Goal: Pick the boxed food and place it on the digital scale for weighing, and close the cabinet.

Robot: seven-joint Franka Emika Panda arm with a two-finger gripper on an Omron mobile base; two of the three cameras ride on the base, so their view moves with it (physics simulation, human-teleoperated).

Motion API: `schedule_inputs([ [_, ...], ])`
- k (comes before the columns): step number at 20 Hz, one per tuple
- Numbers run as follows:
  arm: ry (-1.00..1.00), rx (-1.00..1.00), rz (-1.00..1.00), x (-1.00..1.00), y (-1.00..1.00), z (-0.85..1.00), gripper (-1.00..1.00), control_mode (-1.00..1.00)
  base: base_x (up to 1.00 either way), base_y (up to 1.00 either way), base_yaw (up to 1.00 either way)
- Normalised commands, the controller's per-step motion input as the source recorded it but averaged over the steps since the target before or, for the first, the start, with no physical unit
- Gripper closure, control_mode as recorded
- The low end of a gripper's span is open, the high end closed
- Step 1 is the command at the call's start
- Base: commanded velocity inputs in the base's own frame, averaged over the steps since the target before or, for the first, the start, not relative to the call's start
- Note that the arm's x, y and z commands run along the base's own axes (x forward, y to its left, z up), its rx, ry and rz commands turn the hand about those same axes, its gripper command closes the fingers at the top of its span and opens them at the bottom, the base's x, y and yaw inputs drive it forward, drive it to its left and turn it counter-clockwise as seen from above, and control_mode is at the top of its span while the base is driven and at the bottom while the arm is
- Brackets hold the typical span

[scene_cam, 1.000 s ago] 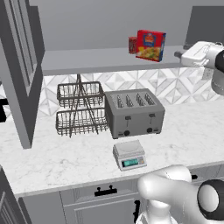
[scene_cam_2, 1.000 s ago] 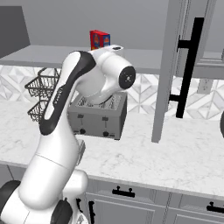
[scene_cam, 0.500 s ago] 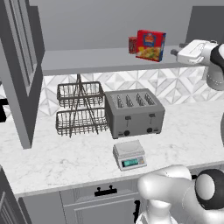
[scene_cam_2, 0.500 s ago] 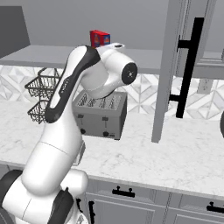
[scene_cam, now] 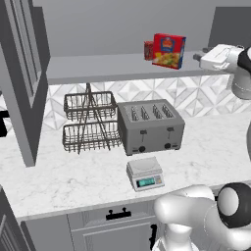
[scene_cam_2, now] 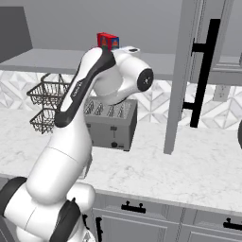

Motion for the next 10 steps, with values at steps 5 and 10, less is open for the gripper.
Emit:
schedule_inputs([
  [5,0.03,0.05,-0.01,0.13,-0.41,0.00,-1.00,-1.00,0.00,0.00,0.00],
  [10,0.08,0.01,-0.01,0.52,-0.10,0.00,-1.00,-1.00,0.00,0.00,0.00],
])
